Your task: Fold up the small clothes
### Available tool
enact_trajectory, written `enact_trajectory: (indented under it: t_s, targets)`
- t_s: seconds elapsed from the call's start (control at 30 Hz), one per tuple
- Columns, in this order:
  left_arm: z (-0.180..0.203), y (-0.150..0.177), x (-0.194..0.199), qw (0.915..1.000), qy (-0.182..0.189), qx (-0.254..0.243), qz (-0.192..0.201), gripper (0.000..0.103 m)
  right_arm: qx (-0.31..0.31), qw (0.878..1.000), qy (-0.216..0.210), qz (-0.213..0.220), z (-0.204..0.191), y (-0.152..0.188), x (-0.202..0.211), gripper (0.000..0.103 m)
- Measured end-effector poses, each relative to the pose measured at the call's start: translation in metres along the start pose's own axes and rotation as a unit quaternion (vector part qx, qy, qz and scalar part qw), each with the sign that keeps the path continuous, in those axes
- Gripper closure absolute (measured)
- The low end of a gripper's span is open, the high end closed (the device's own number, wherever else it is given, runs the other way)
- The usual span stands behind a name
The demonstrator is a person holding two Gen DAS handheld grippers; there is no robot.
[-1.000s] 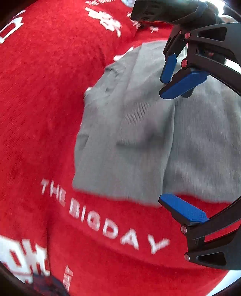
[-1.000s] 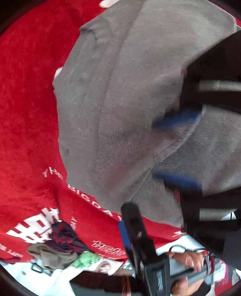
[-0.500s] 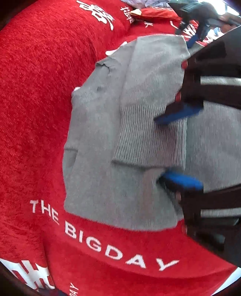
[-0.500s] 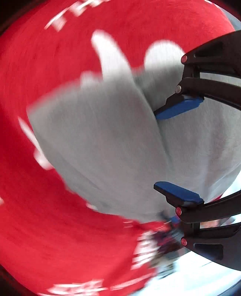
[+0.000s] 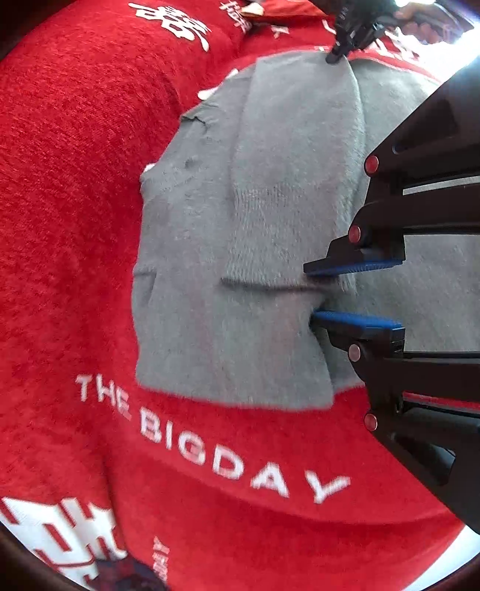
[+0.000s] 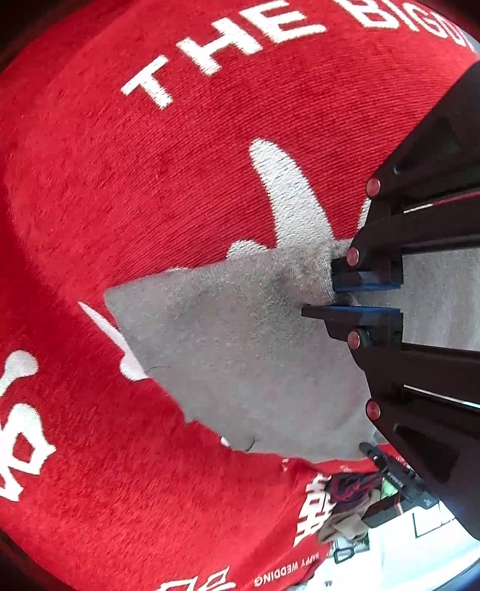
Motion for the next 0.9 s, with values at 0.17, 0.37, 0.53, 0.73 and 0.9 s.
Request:
enact_trajectory:
  t_s: [0.17, 0.37, 0.53, 0.73, 0.9]
  targets:
    - [-0.033, 0.006, 0.017, 0.9982, -0.060, -0.001, -0.009, 0.081, 0.012, 1.000, 0.016, -0.018, -0.005, 0.005, 0.010, 0.094]
    - [-0.038, -0.014, 0.035, 0.9956, -0.088, -0.015, 0.029, 0.055, 0.068, 0.997, 0.017, -0.023, -0.027, 0.015, 0.032, 0.092]
    - [-0.032, -0.037, 0.030, 0.9929, -0.096, -0.033, 0.061, 0.021, 0.110, 0.993, -0.013, -0.040, -0.061, 0.024, 0.025, 0.082]
    - [-0.068, -0.027, -0.010, 0.9883, -0.142, -0.054, 0.006, 0.021, 0.064, 0.982, -0.130, -0.121, -0.122, 0.082, -0.020, 0.068]
    - [-0.089, -0.023, -0.010, 0.9880, -0.144, -0.056, 0.006, 0.021, -0.019, 0.960, -0.210, -0.183, -0.179, 0.153, -0.086, 0.040]
Point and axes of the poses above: each gripper's, at about its wrist camera, not at the fingertips, and x roughly against the way its jaws point, z to its right, y to its underside, the point moved 6 cm from there along -x, roughly the way its jaws point, and after that the axes turned 13 degrees about z, right-handed, at the moved point
